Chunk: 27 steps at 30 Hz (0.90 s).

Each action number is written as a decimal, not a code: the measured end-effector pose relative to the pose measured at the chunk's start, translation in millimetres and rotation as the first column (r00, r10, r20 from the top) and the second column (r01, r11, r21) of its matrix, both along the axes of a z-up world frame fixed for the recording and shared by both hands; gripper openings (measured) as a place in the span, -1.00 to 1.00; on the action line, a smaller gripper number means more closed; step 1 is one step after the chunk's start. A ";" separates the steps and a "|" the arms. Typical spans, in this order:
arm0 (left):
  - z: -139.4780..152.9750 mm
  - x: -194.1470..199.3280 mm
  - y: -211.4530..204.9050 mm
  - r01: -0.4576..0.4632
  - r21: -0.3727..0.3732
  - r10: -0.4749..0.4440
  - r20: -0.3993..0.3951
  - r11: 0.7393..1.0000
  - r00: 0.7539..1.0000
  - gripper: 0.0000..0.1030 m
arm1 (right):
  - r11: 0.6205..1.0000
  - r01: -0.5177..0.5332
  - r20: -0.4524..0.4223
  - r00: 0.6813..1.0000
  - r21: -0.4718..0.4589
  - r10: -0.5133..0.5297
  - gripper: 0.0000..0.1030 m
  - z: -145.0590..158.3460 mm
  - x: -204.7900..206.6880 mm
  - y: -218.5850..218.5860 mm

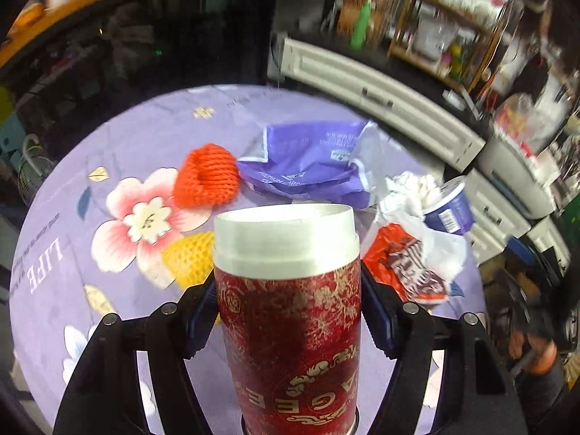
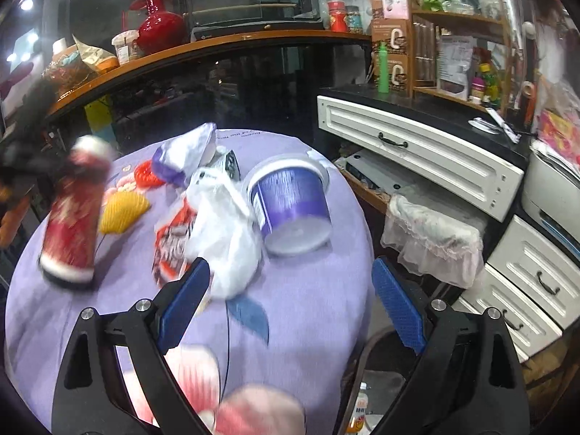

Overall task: Collect trash
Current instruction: 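Grasp the red tumbler with the left tool while the right tool grasps the blue yogurt cup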

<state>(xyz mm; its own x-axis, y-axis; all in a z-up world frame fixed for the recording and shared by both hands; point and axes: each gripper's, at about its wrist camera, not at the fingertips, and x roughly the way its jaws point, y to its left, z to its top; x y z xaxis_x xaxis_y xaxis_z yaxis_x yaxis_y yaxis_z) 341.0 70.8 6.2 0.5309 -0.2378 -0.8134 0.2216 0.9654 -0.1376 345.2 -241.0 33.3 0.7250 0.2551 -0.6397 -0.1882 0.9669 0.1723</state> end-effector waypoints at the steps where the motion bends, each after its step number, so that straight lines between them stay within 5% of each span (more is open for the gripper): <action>1: 1.9 -8.4 4.1 -0.012 -0.012 0.012 0.031 1.000 0.999 0.33 | 1.000 -0.006 -0.007 1.000 -0.004 0.006 0.74 0.4 8.7 1.6; 10: 19.7 -46.9 15.5 -0.056 -0.059 0.065 0.165 0.997 0.984 0.33 | 0.997 -0.065 -0.159 0.986 -0.047 0.057 0.74 -17.5 93.2 14.2; 16: 22.1 -62.4 18.4 -0.061 -0.068 0.074 0.207 0.996 0.976 0.33 | 0.991 -0.110 -0.238 0.967 -0.079 0.089 0.41 -35.1 113.1 24.9; 27: 29.6 -84.5 16.4 -0.071 -0.075 0.089 0.276 0.995 0.957 0.32 | 1.000 -0.017 -0.095 0.995 0.003 0.017 0.40 -14.2 73.7 -3.6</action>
<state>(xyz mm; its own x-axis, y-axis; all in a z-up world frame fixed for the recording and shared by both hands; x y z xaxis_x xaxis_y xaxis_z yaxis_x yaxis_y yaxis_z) 256.5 87.1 35.9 0.7534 -0.2319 -0.6153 0.1821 0.9727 -0.1437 418.9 -244.7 19.1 0.6561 0.2686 -0.7053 -0.1876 0.9632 0.1924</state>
